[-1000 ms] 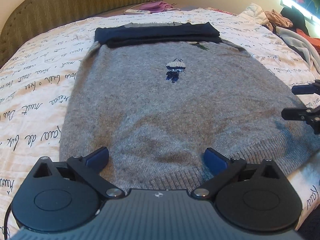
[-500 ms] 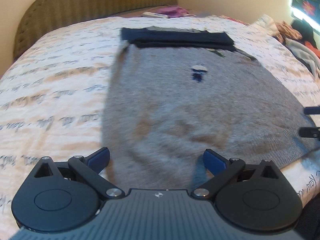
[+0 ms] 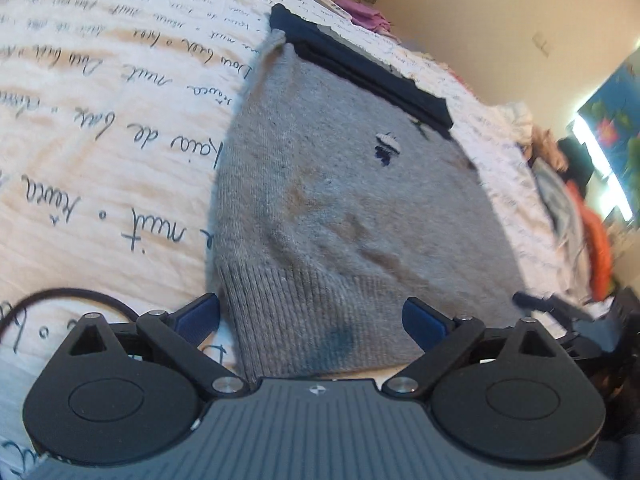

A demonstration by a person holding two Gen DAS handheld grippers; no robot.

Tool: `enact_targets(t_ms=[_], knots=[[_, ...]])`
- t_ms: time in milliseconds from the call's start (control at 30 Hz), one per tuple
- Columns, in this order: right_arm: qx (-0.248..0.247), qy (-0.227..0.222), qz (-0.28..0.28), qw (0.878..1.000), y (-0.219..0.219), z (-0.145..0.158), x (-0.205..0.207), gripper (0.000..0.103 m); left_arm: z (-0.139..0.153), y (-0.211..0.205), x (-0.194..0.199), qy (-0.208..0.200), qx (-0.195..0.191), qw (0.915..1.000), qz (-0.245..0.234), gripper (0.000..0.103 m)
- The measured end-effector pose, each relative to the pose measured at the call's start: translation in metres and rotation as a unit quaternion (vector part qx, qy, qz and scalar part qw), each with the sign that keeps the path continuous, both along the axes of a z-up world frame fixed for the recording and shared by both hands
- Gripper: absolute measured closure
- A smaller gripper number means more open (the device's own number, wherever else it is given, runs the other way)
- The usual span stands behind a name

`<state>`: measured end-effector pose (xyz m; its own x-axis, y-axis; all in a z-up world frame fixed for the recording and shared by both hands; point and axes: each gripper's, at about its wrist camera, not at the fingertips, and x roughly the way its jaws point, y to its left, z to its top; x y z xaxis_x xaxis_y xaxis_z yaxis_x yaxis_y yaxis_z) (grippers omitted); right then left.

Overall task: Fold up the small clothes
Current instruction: 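Grasp the sweater hem with both grippers and lift it toward the collar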

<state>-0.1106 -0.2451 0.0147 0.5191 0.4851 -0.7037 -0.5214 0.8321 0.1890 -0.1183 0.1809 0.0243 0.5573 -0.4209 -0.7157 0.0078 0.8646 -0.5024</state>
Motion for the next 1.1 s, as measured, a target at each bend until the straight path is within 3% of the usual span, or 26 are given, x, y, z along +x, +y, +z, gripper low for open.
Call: enact_targets(t_ms=[133,200,233,367,533,633,700,800,867,933,1033,1067,1100], knots=[[0.093,0.056,-0.07,0.992,-0.051,0.007,0.01,0.0,-0.008,0.015,0.006,0.018,-0.068,0.9973,0.021,0.02],[0.15,0.108,-0.111,0.977,-0.081,0.002,0.02,0.0,-0.013,0.021,0.013,0.031,-0.089,0.9951,0.03,0.041],[0.173,0.132,-0.124,0.968,-0.092,-0.003,0.024,0.0,-0.014,0.022,0.016,0.035,-0.091,0.9947,0.032,0.043],[0.256,0.188,-0.151,0.936,-0.124,-0.022,0.031,0.0,-0.011,0.018,0.021,0.036,-0.07,0.9968,0.017,0.047],[0.303,0.216,-0.156,0.915,-0.136,-0.03,0.037,0.0,-0.006,-0.002,0.018,0.027,-0.024,0.9988,-0.034,0.049],[0.328,0.231,-0.16,0.902,-0.146,-0.029,0.039,0.0,-0.008,-0.011,0.017,0.024,0.003,0.9985,-0.049,0.068],[0.342,0.246,-0.16,0.893,-0.151,-0.033,0.04,0.0,-0.011,-0.007,0.02,0.034,0.007,0.9985,-0.042,0.092],[0.361,0.271,-0.142,0.881,-0.148,-0.039,0.038,0.0,-0.013,0.003,0.022,0.045,-0.003,0.9982,-0.039,0.092],[0.356,0.28,-0.117,0.884,-0.137,-0.038,0.036,0.0,-0.011,0.003,0.023,0.049,-0.002,0.9979,-0.042,0.091],[0.348,0.285,-0.098,0.888,-0.123,-0.037,0.036,0.0,-0.011,0.002,0.025,0.052,-0.003,0.9977,-0.044,0.08],[0.339,0.285,-0.087,0.892,-0.11,-0.037,0.039,0.001,-0.014,0.004,0.027,0.056,-0.025,0.9974,-0.038,0.075],[0.338,0.286,-0.088,0.892,-0.11,-0.037,0.039,0.004,-0.014,0.004,0.026,0.055,-0.03,0.9973,-0.037,0.073],[0.333,0.289,-0.092,0.893,-0.111,-0.038,0.041,0.019,-0.015,0.004,0.026,0.054,-0.032,0.9974,-0.036,0.072]])
